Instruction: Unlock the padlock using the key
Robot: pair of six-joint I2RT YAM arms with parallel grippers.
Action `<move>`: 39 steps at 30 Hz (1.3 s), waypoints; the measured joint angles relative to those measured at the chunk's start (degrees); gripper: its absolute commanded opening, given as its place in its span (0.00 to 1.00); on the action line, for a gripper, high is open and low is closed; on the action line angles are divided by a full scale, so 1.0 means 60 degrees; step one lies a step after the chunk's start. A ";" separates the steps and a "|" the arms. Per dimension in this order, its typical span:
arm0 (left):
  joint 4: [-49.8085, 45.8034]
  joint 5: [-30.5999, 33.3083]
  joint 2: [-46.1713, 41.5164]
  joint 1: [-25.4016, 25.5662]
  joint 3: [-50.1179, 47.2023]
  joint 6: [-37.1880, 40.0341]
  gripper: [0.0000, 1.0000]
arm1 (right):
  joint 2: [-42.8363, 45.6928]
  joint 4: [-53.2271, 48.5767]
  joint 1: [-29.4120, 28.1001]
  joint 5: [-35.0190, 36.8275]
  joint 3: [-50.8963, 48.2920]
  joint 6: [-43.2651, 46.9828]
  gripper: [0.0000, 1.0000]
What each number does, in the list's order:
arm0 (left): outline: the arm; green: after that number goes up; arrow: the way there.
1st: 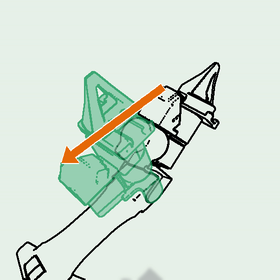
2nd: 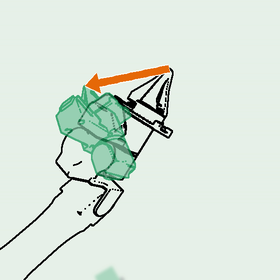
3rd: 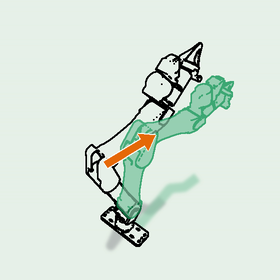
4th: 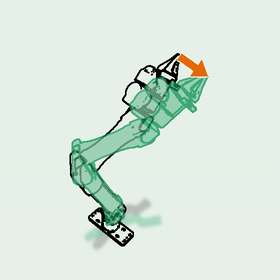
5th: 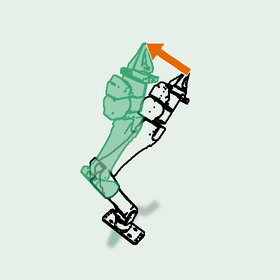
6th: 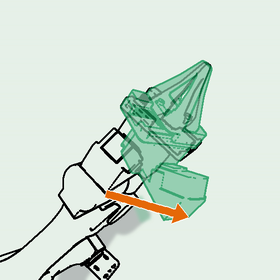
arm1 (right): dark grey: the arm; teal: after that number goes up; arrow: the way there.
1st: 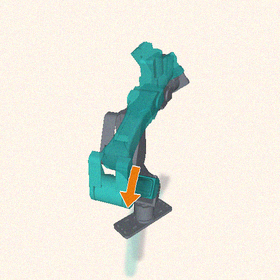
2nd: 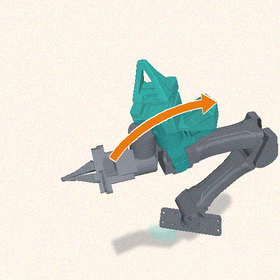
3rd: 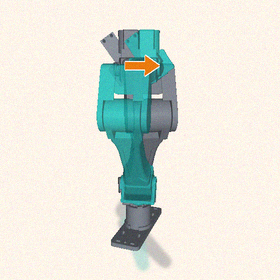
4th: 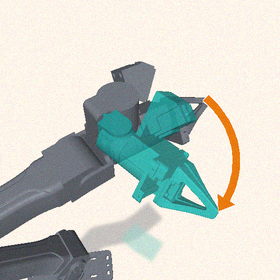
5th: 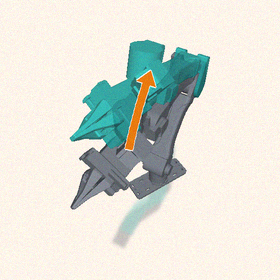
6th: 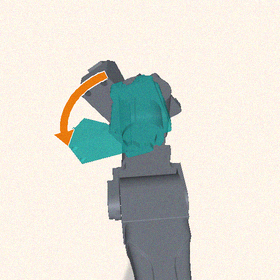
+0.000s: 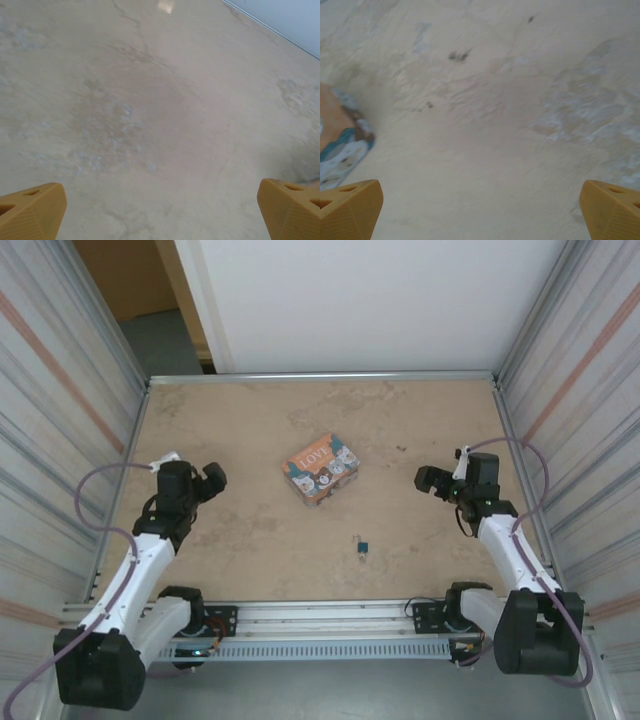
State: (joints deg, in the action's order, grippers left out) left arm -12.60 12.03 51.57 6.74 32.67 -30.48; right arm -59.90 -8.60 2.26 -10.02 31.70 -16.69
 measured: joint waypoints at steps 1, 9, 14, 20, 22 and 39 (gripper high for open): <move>0.0244 0.0189 0.0047 0.0000 -0.0080 0.0138 0.99 | -0.0066 0.0423 0.0025 0.0168 -0.0251 0.0124 1.00; 0.2517 0.1632 0.0907 0.0000 -0.0798 0.1945 0.99 | -0.1661 0.3461 0.0022 0.1293 -0.0994 0.0765 1.00; 0.3778 0.1796 0.1778 -0.0007 -0.0973 0.2922 0.99 | -0.2408 0.5107 0.0018 0.1453 -0.1417 0.1177 1.00; 0.5085 0.1566 0.2790 -0.0106 -0.1249 0.3632 0.99 | -0.2860 0.6958 0.0018 0.1406 -0.1610 0.1603 0.99; 0.5533 0.1373 0.3020 -0.0222 -0.1333 0.3789 0.99 | -0.3136 0.7541 0.0018 0.1370 -0.1639 0.1694 1.00; 0.9570 -0.0863 0.5100 -0.1118 -0.2167 0.4688 0.99 | -0.4648 0.9355 0.0328 0.0430 -0.1672 0.2138 1.00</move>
State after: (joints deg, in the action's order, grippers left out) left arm 44.82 6.85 82.17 0.03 19.66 -2.35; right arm -87.79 47.53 4.23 -7.44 21.67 -3.86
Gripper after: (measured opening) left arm 0.987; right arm 0.995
